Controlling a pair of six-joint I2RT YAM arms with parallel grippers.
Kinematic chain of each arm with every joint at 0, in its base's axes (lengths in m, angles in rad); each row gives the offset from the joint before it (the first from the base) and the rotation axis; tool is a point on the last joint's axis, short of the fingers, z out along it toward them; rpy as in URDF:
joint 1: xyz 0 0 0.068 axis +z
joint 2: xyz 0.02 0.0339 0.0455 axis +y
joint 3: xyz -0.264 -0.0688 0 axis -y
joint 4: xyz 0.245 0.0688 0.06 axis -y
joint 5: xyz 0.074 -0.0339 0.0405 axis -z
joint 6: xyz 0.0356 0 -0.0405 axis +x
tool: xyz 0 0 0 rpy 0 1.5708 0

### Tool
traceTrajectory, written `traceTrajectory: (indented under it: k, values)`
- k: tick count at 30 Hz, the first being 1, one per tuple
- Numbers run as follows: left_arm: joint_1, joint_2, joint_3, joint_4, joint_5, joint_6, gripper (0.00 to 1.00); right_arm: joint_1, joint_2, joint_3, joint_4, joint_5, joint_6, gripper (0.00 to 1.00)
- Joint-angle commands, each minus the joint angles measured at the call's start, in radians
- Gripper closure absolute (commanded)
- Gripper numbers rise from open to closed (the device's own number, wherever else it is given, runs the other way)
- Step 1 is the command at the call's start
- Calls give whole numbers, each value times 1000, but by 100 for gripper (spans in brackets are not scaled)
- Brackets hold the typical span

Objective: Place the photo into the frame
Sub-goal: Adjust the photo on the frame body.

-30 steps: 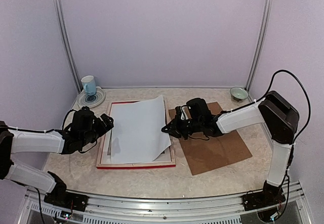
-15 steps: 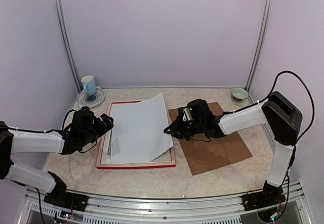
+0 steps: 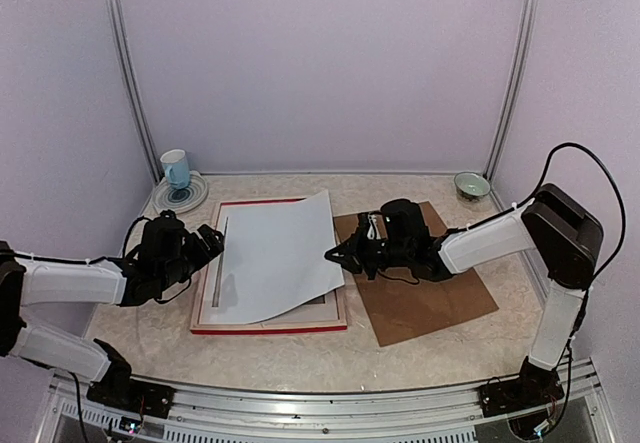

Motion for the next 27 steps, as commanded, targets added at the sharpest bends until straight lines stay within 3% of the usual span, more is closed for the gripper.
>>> traceTrajectory:
  k: [1, 12, 20, 27]
  values:
    - [11, -19, -14, 17, 1, -8, 1, 6, 23, -8, 93, -22, 48, 98]
    - [10, -11, -15, 23, 4, -9, 1, 26, 58, 22, 142, -34, 72, 98]
    - [11, -5, -15, 28, 7, -9, 1, 26, 108, -16, 354, -72, 181, 98]
    - [11, -5, -14, 27, 5, -8, 1, 26, 106, -36, 424, -73, 199, 98]
